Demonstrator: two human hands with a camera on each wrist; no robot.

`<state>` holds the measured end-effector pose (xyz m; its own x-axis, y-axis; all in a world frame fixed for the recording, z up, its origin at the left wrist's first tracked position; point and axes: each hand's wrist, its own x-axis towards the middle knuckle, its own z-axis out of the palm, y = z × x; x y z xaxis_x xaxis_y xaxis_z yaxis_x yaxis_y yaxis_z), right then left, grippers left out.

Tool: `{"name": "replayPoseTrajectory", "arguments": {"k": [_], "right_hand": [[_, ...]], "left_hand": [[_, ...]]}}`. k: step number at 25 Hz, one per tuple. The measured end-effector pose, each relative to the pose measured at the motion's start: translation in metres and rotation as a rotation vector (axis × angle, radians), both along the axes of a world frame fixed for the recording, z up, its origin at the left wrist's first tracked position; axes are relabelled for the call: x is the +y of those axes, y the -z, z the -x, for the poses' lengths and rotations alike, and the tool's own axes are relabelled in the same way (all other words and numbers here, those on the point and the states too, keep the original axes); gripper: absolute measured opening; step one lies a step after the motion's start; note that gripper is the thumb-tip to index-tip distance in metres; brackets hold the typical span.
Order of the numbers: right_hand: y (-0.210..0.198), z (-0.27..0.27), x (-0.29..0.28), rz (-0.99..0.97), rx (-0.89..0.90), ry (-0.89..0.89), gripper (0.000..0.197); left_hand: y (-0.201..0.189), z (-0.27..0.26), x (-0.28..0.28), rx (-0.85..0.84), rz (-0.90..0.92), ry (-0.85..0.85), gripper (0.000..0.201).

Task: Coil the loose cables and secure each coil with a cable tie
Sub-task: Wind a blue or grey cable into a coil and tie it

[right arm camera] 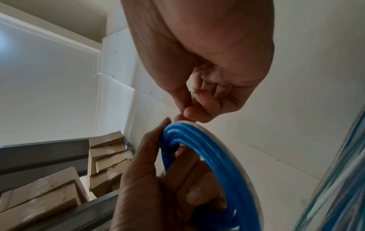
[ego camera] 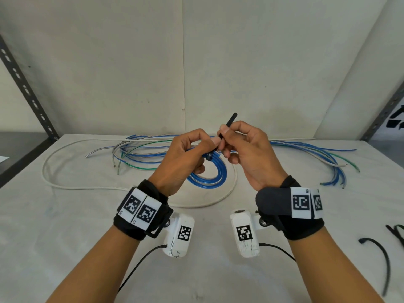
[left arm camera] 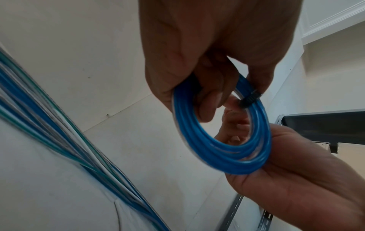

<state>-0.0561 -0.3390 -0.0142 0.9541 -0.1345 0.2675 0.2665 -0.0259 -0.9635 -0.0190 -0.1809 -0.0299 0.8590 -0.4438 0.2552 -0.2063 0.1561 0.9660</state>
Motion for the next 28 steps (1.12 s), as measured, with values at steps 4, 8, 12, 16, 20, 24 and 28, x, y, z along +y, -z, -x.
{"name": "replayPoseTrajectory", "arguments": {"k": [4, 8, 12, 16, 20, 24, 28], "right_hand": [[0.005, -0.005, 0.0, 0.02, -0.021, 0.082, 0.018], [0.009, -0.009, -0.003, 0.011, -0.045, 0.117, 0.02], [0.006, -0.005, -0.004, 0.007, -0.085, 0.094, 0.019], [0.005, -0.005, -0.001, 0.006, -0.193, 0.167, 0.016], [0.008, -0.007, 0.0, 0.019, -0.21, 0.209, 0.015], [0.011, -0.009, -0.002, 0.066, -0.211, 0.232, 0.015], [0.01, -0.009, -0.003, 0.098, -0.231, 0.238, 0.017]], "left_hand": [[0.0, 0.003, -0.003, -0.033, -0.043, -0.05, 0.024], [0.001, 0.007, -0.005, -0.046, -0.073, -0.077, 0.024], [0.0, 0.011, -0.006, -0.018, -0.056, -0.081, 0.035], [-0.001, 0.011, -0.011, 0.014, -0.041, -0.101, 0.036], [0.001, 0.01, -0.014, 0.035, -0.037, -0.111, 0.036], [0.007, 0.006, -0.014, 0.052, -0.056, -0.109, 0.037], [0.007, 0.006, -0.013, 0.047, -0.072, -0.103, 0.035]]}}
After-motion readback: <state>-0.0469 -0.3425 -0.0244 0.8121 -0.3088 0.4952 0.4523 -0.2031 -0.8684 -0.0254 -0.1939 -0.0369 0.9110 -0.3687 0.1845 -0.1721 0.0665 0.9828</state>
